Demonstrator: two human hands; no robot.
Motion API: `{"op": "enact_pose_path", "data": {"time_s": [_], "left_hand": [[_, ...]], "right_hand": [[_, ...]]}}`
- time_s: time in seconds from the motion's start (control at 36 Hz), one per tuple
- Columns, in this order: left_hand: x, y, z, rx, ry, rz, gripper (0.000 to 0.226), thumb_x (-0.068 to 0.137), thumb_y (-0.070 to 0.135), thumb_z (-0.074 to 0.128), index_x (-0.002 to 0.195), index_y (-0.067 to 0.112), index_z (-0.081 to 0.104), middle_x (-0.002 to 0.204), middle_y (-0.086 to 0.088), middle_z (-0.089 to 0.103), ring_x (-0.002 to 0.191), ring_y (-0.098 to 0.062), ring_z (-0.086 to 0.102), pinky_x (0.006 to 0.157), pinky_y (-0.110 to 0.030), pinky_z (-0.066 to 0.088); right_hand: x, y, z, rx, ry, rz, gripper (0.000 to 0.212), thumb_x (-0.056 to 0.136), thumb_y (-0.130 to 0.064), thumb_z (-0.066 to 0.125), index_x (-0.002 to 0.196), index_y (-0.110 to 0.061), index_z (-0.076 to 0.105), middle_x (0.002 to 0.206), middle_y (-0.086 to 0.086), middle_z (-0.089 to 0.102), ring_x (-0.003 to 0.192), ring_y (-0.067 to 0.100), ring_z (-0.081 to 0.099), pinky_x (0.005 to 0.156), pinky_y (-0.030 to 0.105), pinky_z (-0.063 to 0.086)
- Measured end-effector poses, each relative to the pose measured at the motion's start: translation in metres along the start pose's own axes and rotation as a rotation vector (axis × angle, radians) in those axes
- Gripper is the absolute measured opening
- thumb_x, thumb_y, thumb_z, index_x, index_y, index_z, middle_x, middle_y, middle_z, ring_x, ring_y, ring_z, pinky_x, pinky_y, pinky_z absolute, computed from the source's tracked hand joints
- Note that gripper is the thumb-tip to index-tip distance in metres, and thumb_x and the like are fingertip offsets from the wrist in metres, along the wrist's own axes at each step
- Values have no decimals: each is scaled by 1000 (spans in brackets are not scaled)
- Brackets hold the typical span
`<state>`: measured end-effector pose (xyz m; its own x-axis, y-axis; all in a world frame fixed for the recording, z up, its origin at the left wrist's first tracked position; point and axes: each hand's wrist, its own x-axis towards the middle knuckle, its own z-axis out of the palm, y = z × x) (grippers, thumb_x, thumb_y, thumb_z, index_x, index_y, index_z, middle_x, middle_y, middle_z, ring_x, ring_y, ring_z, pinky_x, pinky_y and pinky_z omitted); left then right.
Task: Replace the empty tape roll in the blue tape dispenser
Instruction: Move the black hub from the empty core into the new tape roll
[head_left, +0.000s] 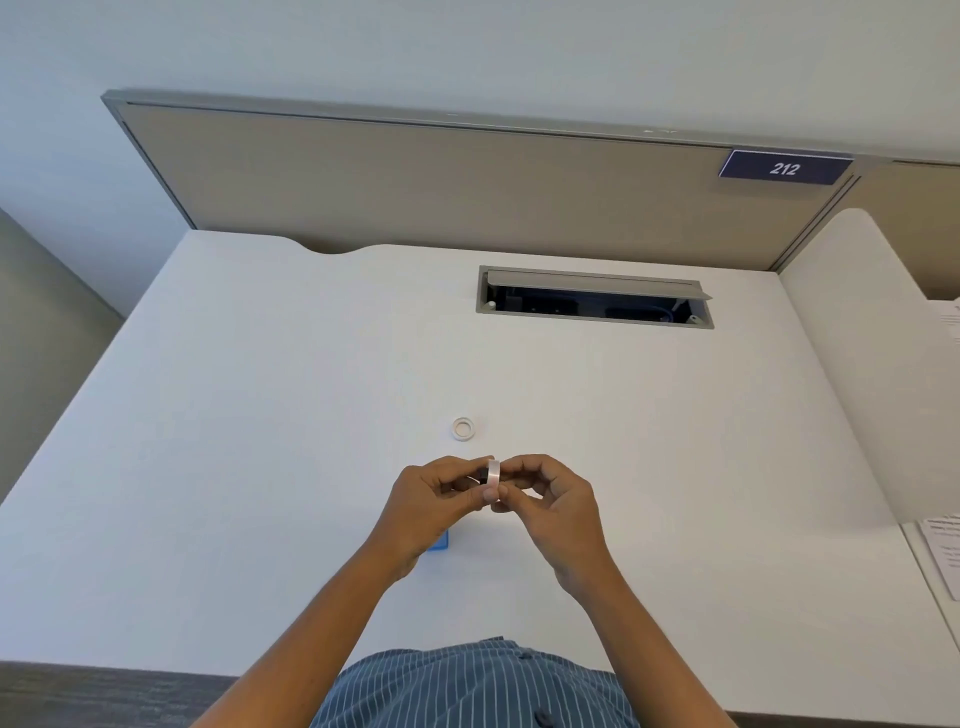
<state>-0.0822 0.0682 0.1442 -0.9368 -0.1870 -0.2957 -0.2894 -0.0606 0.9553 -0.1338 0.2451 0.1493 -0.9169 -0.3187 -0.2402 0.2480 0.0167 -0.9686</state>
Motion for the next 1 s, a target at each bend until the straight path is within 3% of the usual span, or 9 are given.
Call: {"op": "enact_pose_path", "data": {"time_s": [0.47, 0.64, 0.78, 0.89, 1.0], "left_hand": [[-13, -5, -4, -29, 41, 23, 35, 88, 17, 84, 123, 24, 81, 112, 3, 83, 107, -18, 78, 94, -26, 62], [-14, -5, -4, -9, 50, 21, 36, 89, 20, 84, 125, 25, 80, 113, 4, 83, 108, -18, 79, 97, -30, 62], [-25, -10, -17, -51, 103, 17, 32, 89, 18, 84, 116, 34, 80, 111, 3, 83, 105, -17, 79, 90, -24, 63], [-26, -9, -19, -86, 116, 13, 33, 88, 14, 84, 115, 32, 81, 111, 0, 83, 104, -16, 79, 88, -21, 61], [-28, -14, -29, -82, 145, 4, 35, 88, 16, 85, 121, 28, 80, 112, 1, 83, 106, -18, 79, 89, -23, 63]], "right_hand": [[-6, 6, 15, 14, -27, -18, 22, 93, 3, 81, 110, -7, 72, 109, 20, 75, 106, 36, 72, 83, 32, 67], [-6, 5, 17, 14, -31, -24, 21, 95, 7, 77, 110, -7, 72, 108, 17, 75, 105, 32, 72, 82, 29, 67], [-8, 12, 34, -7, -64, -31, 22, 96, 10, 74, 111, -6, 70, 108, 20, 74, 104, 31, 72, 83, 30, 67], [-7, 15, 37, -6, -71, -34, 23, 96, 8, 75, 111, -9, 72, 107, 16, 75, 101, 21, 73, 84, 31, 67], [-5, 16, 44, -6, -93, -13, 22, 98, 5, 74, 113, -11, 74, 105, 11, 78, 103, 24, 77, 83, 30, 67]]}}
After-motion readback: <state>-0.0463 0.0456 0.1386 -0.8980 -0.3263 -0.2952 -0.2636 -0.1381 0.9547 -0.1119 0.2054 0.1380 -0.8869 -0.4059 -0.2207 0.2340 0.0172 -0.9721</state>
